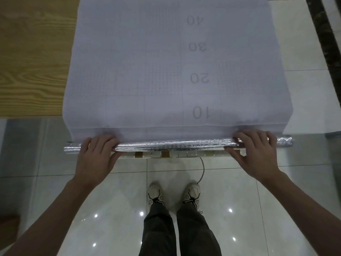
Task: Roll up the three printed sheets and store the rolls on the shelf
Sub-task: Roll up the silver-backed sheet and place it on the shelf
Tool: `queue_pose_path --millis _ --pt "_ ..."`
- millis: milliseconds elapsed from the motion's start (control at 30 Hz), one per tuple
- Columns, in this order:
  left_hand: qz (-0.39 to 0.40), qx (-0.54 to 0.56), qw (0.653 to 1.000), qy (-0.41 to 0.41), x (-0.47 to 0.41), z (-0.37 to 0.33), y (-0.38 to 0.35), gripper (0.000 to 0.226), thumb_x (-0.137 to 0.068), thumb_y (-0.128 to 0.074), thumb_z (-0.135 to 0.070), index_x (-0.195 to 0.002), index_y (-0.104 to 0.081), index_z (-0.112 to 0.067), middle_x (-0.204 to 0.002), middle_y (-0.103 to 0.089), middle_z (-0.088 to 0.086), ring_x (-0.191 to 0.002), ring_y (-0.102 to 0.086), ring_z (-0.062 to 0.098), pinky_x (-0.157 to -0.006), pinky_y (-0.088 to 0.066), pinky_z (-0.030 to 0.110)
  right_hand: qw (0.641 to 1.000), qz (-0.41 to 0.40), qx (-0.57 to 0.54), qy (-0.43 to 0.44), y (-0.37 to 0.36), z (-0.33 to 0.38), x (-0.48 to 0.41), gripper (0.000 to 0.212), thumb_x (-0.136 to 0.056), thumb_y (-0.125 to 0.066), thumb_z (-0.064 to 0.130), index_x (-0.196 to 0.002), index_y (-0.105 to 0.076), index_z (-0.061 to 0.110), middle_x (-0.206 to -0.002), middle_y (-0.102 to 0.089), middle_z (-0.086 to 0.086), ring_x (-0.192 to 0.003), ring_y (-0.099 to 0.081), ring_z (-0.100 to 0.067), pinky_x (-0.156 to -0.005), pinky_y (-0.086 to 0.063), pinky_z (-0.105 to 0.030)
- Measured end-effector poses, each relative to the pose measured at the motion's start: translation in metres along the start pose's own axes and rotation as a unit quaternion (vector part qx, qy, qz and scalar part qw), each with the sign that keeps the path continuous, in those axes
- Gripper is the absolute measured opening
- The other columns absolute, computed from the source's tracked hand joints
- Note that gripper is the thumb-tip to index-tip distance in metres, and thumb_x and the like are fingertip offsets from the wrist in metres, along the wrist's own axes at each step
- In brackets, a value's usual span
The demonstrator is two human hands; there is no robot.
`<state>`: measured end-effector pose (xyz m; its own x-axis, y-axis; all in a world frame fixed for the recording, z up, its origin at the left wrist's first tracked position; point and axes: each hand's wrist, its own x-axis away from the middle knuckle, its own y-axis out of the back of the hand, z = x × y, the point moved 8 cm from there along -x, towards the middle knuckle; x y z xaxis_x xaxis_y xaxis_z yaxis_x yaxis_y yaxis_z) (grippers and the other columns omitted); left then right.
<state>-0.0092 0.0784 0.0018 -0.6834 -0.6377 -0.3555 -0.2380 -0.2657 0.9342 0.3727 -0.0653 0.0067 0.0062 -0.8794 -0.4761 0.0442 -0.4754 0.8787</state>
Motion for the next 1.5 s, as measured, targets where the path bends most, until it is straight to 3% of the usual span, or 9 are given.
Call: queue_pose_path --millis 133,300,533,733,900,1033,1267,1500 --pt "-0.001 -0.005 1.000 0.006 -0.003 0.001 0.001 0.030 -0.098 -0.057 -0.034 -0.107 -0.063 -0.006 -0.110 -0.065 0.017 -0.094 -0.060 0.039 -0.084 -0.042 0.048 1.000 0.011 0.010 -0.004 -0.001 -0.005 0.001 0.039 -0.089 -0.070 0.052 -0.101 -0.070 0.015 -0.104 -0.067 -0.009 -0.093 -0.061 -0.030 -0.085 -0.038 -0.044" --pt "0.003 0.009 1.000 0.004 -0.006 0.002 0.005 0.047 -0.095 -0.057 -0.047 -0.113 -0.058 -0.004 -0.111 -0.065 0.017 -0.098 -0.060 0.038 -0.086 -0.041 0.046 1.000 0.005 0.027 0.002 0.001 -0.003 0.000 0.039 -0.097 -0.060 0.050 -0.105 -0.070 0.013 -0.104 -0.068 -0.007 -0.097 -0.057 -0.028 -0.087 -0.037 -0.043" --pt "-0.013 -0.012 1.000 0.001 -0.011 0.004 0.007 0.034 -0.101 -0.052 -0.037 -0.109 -0.064 -0.006 -0.110 -0.065 0.020 -0.094 -0.059 0.040 -0.085 -0.041 0.048 1.000 -0.010 0.019 0.001 0.004 -0.002 -0.004 0.035 -0.090 -0.070 0.048 -0.101 -0.068 0.014 -0.102 -0.068 -0.010 -0.095 -0.061 -0.030 -0.085 -0.039 -0.043" --pt "-0.001 0.001 1.000 0.001 -0.013 0.005 0.008 0.047 -0.096 -0.056 -0.045 -0.117 -0.058 -0.003 -0.114 -0.064 0.018 -0.102 -0.058 0.038 -0.086 -0.040 0.046 0.999 0.002 0.035 -0.009 0.002 -0.005 -0.003 0.034 -0.098 -0.059 0.045 -0.103 -0.068 0.012 -0.107 -0.070 -0.006 -0.102 -0.057 -0.027 -0.088 -0.037 -0.044" --pt "-0.009 -0.011 1.000 -0.001 -0.016 0.009 0.007 0.030 -0.099 -0.052 -0.032 -0.112 -0.063 -0.007 -0.112 -0.064 0.018 -0.100 -0.057 0.037 -0.087 -0.038 0.046 1.000 -0.013 0.024 -0.011 0.008 -0.003 -0.010 0.036 -0.093 -0.066 0.047 -0.102 -0.068 0.011 -0.106 -0.069 -0.008 -0.098 -0.062 -0.030 -0.086 -0.038 -0.043" --pt "-0.007 -0.024 0.999 0.021 -0.019 0.012 0.008 0.034 -0.102 -0.044 -0.032 -0.113 -0.063 -0.007 -0.110 -0.061 0.019 -0.096 -0.055 0.041 -0.086 -0.038 0.048 0.998 -0.017 0.049 -0.019 0.008 -0.007 -0.017 0.042 -0.088 -0.072 0.051 -0.105 -0.071 0.013 -0.109 -0.066 -0.011 -0.100 -0.058 -0.031 -0.085 -0.039 -0.044" --pt "-0.019 -0.024 1.000 -0.003 -0.026 0.015 0.015 0.038 -0.096 -0.061 -0.042 -0.115 -0.062 -0.009 -0.113 -0.063 0.017 -0.098 -0.060 0.039 -0.084 -0.041 0.047 0.999 -0.009 0.046 -0.021 0.007 -0.010 -0.018 0.033 -0.096 -0.064 0.045 -0.105 -0.063 0.013 -0.109 -0.069 -0.005 -0.106 -0.057 -0.027 -0.088 -0.038 -0.044" --pt "-0.030 -0.053 0.998 0.000 -0.032 0.018 0.017 0.031 -0.100 -0.057 -0.035 -0.119 -0.062 -0.011 -0.111 -0.066 0.012 -0.099 -0.060 0.035 -0.085 -0.041 0.045 0.997 -0.017 0.057 -0.038 0.010 -0.012 -0.022 0.049 -0.090 -0.068 0.053 -0.114 -0.068 0.010 -0.116 -0.066 -0.011 -0.107 -0.059 -0.031 -0.090 -0.039 -0.045"
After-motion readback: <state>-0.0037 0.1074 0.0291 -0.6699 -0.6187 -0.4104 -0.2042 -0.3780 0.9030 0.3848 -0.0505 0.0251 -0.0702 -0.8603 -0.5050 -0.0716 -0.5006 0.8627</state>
